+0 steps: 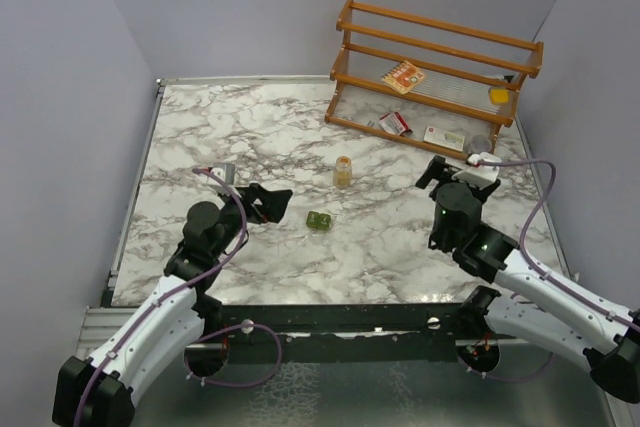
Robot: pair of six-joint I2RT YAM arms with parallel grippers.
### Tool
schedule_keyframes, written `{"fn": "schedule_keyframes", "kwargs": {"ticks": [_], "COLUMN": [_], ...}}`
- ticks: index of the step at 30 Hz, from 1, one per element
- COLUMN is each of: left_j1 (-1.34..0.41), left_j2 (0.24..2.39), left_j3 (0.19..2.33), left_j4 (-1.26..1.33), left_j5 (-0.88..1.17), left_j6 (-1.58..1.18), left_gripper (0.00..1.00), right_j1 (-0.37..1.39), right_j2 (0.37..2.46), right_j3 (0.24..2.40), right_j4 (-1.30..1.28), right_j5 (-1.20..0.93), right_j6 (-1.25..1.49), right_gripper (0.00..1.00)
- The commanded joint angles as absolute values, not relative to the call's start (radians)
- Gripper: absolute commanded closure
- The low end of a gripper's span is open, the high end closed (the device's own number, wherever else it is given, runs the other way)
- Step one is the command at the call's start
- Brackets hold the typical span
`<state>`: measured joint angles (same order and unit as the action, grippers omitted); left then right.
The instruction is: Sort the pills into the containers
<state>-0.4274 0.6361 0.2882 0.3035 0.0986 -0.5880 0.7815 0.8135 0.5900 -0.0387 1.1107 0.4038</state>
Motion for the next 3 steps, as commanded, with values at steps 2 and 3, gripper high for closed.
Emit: {"fn": "schedule_keyframes", "kwargs": {"ticks": [2,3], "left_j1": [-0.429,-0.429], "left_j2": [0.644,0.643], "left_j3": [0.327,0.328], "left_j4": [0.300,0.300], "left_j5": [0.079,0.078], "left_j6": [-0.573,-0.573], "left_gripper": [0.01,0.01], "right_j1": [0.784,0.783], "right_j2": [0.826,0.830], "right_j3": [0.606,0.609], "right_j4": [-0.054,-0.057], "right_j5": [1.134,1.123], "right_j6": [0.371,0.369], "right_gripper": [0.14,0.13]}}
